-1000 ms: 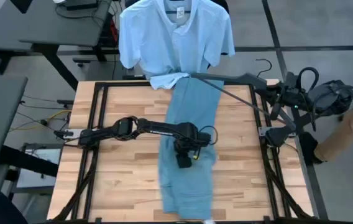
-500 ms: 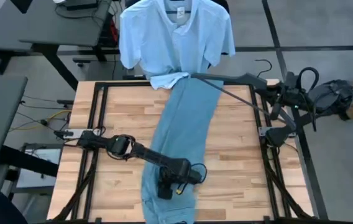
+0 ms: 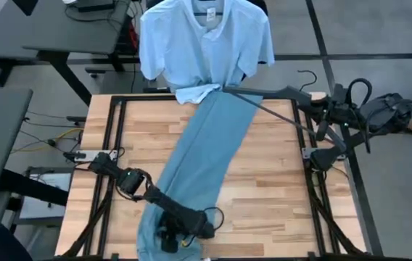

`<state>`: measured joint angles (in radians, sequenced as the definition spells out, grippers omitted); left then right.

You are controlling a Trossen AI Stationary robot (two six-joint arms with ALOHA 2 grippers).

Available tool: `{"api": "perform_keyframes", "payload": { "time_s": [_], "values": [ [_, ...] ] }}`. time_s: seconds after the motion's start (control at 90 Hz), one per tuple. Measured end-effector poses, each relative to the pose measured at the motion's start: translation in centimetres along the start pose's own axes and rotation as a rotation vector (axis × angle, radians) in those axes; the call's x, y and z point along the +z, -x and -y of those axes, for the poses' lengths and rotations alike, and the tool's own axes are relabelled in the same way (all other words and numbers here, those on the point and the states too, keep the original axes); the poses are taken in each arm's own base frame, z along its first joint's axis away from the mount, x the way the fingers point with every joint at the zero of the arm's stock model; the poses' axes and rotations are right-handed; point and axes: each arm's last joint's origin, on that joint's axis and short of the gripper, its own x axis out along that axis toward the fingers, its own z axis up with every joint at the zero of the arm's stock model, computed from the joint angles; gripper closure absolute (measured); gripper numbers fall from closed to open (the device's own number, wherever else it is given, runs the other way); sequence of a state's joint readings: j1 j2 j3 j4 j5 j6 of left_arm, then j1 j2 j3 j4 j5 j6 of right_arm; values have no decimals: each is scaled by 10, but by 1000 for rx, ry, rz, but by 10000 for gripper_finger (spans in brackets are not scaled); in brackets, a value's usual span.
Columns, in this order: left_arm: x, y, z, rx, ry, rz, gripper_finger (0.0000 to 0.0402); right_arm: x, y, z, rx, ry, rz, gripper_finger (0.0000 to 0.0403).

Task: Hang clothes
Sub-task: Insert the blue jeans on the grey hanger

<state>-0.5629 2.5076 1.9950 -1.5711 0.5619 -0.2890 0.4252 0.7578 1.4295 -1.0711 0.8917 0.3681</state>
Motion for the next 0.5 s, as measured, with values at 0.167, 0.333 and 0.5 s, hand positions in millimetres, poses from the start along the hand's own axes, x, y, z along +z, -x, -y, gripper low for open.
{"api": "perform_keyframes", "payload": {
  "time_s": [0.167,0.333,0.5],
  "values": [
    [-11,1,21,-65,-13,27,265,0,0,0,0,5,0,375],
    [-37,16,47,-148,-37,76,265,0,0,0,1,9,0,375],
    [-61,54,33,-125,104,160,265,0,0,0,1,11,0,375]
  ]
}}
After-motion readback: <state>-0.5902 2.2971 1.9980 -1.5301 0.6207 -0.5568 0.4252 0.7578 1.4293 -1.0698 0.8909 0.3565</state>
